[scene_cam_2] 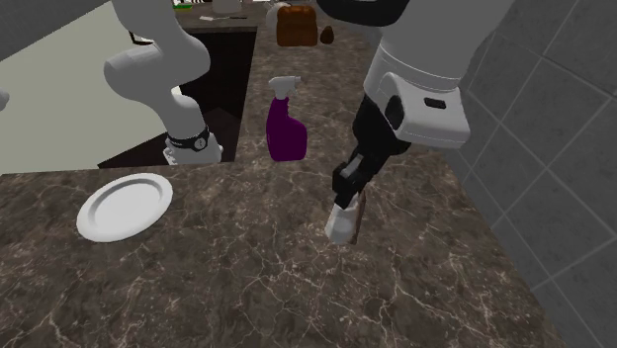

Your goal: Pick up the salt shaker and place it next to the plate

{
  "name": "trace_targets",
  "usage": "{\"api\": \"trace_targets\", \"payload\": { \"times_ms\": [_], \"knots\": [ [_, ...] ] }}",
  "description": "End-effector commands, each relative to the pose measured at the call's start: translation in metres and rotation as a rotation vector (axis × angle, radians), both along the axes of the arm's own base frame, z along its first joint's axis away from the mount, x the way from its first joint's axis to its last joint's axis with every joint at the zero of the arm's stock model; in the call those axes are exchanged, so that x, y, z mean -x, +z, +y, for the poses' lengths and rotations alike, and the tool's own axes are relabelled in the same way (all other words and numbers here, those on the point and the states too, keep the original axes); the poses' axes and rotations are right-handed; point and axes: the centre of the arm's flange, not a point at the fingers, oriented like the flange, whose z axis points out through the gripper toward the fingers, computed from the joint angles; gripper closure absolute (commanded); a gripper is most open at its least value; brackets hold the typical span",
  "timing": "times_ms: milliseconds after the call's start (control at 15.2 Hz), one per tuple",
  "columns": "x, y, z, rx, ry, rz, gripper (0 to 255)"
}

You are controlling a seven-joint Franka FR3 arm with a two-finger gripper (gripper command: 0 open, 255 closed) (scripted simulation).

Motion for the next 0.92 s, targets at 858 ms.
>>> {"api": "trace_targets", "payload": {
  "times_ms": [858],
  "knots": [
    [0.13, 0.026, -0.149, 0.0, 0.0, 0.0, 255]
  ]
}}
